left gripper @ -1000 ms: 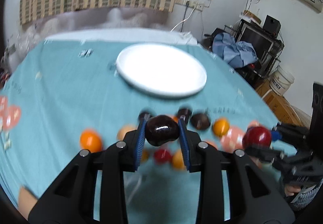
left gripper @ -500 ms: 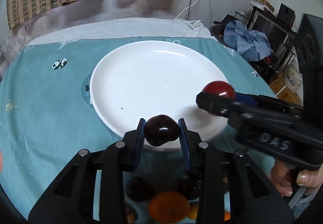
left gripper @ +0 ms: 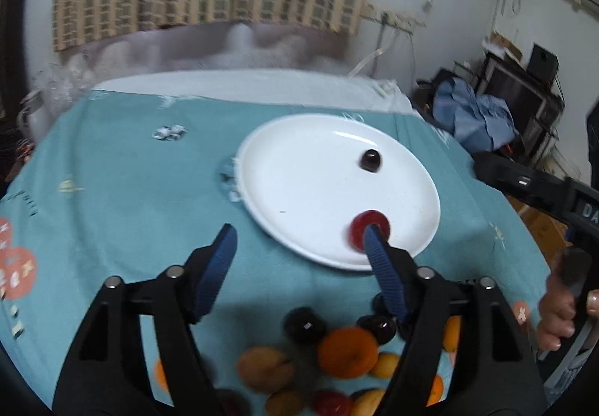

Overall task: Organize fruits
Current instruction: 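Carry both plums over the white plate and open both tools to release them, then grasp a tangerine with the left tool while the right tool grasps a yellow-orange fruit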

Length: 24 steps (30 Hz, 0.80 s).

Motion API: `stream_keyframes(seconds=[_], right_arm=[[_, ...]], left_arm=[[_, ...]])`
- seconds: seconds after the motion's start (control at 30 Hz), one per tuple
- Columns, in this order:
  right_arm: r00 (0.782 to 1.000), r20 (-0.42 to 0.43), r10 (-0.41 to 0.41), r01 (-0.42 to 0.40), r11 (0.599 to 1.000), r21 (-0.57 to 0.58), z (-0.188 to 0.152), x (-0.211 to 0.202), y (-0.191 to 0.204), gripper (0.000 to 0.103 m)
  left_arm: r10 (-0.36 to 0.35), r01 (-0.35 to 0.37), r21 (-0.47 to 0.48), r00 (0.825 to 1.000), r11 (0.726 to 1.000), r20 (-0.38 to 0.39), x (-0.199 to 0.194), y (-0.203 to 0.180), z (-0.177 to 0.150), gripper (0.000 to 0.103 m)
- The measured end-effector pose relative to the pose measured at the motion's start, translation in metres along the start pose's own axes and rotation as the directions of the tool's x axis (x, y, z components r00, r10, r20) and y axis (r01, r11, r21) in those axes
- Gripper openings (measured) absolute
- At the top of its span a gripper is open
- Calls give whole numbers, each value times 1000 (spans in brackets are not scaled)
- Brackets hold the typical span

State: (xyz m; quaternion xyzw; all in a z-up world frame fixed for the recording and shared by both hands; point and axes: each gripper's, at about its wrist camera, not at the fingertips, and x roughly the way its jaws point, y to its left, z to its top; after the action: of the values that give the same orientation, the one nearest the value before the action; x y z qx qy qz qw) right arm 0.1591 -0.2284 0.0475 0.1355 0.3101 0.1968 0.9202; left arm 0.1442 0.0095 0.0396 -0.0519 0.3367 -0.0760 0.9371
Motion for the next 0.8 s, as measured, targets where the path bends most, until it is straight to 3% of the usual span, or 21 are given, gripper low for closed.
stream_keyframes(seconds=[0.13,0.23,0.3,0.43,0.63,0.8], right_arm=[[999,43,25,-27,998,51,-30,-34,-11,78],[999,32,32,-35,994,100,-61,-42,-25,89],[1000,-6,17,-16,993,120,-73,-38,-33,89],[999,-23,37,-33,984,176,-77,-37,-44,89],[997,-72,23,-11,988,156,-78,-28,-40,89],[996,-84,8,1,994,107,-80,-28,-33,89]], left_arm=[[86,-83,-63,996,995,36,-35,30,-32,82],[121,-122,-122,992,985,-14,-38,55,-59,82],[150,-153,-138,988,978,-37,-38,66,-70,82],[138,-146,-147,989,978,-59,-36,73,-75,82],[135,-152,-107,979,983,-150,-13,71,-76,82],[109,-129,-108,979,986,-174,-8,70,-78,81]])
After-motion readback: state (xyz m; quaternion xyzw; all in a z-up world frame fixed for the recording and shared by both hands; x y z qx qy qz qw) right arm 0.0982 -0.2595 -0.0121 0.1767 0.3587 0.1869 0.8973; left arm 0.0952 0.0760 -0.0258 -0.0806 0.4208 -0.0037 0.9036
